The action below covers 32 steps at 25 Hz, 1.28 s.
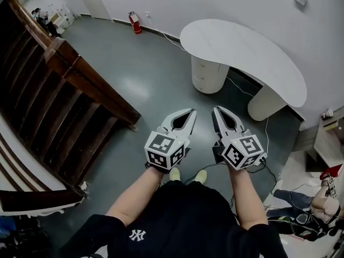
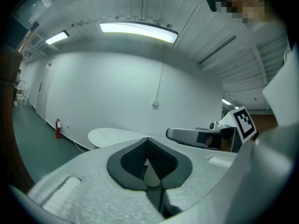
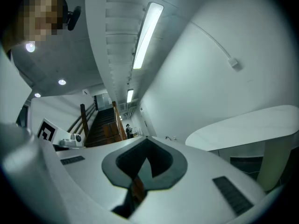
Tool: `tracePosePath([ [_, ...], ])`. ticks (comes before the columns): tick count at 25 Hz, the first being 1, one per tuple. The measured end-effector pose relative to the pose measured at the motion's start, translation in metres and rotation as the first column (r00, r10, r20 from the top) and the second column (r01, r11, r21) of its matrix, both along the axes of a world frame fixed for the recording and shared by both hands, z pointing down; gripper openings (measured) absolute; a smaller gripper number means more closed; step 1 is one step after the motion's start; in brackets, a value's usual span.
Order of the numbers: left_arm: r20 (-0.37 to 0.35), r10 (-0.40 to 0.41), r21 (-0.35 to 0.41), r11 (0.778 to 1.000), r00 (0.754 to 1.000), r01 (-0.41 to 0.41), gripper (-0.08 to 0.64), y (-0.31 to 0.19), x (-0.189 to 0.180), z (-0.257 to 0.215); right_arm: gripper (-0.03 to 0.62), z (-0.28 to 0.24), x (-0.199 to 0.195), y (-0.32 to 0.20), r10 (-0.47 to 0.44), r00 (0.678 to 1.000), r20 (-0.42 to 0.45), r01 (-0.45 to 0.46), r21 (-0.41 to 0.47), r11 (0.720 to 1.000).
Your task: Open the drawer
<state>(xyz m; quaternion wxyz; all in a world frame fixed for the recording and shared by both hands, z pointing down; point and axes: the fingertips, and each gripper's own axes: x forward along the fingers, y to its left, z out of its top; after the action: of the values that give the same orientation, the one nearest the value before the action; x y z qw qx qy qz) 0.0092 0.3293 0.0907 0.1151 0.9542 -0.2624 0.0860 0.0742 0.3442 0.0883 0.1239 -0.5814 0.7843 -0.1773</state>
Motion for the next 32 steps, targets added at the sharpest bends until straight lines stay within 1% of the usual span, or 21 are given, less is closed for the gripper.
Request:
tracePosePath([
  [5, -0.008, -0.003, -0.029, 1.000, 1.000, 0.002, 0.009, -0.002, 0.009, 0.004, 0.015, -0.005, 0.022, 0.004, 0.005, 0.998, 0.060, -0.006, 0.024, 1.000],
  [12, -0.019, -0.052, -0.090, 0.995, 0.998, 0.050, 0.009, -0.008, 0.012, 0.018, 0.015, 0.004, 0.056, 0.015, 0.039, 0.994, 0.099, -0.041, 0.020, 0.999],
  [15, -0.017, -0.058, -0.094, 0.994, 0.998, 0.056, 0.009, -0.006, 0.014, 0.020, 0.015, 0.007, 0.062, 0.018, 0.046, 0.993, 0.106, -0.048, 0.019, 0.999],
  [20, -0.006, -0.051, -0.116, 0.992, 0.999, 0.050, 0.009, -0.016, 0.018, 0.033, 0.015, 0.015, 0.061, 0.006, 0.051, 0.993, 0.108, -0.052, 0.007, 0.999],
  [25, -0.014, -0.040, -0.142, 0.989, 0.999, 0.038, 0.009, -0.046, 0.031, 0.049, 0.015, 0.031, 0.069, -0.026, 0.057, 0.993, 0.103, -0.055, -0.019, 0.998],
  [28, -0.026, -0.026, -0.172, 0.985, 0.999, 0.021, 0.009, -0.080, 0.044, 0.060, 0.015, 0.039, 0.077, -0.061, 0.067, 0.993, 0.097, -0.064, -0.039, 0.997],
  [32, -0.067, -0.016, -0.231, 0.973, 0.998, 0.000, 0.009, -0.132, 0.053, 0.077, 0.015, 0.047, 0.080, -0.110, 0.072, 0.995, 0.075, -0.068, -0.052, 0.996],
])
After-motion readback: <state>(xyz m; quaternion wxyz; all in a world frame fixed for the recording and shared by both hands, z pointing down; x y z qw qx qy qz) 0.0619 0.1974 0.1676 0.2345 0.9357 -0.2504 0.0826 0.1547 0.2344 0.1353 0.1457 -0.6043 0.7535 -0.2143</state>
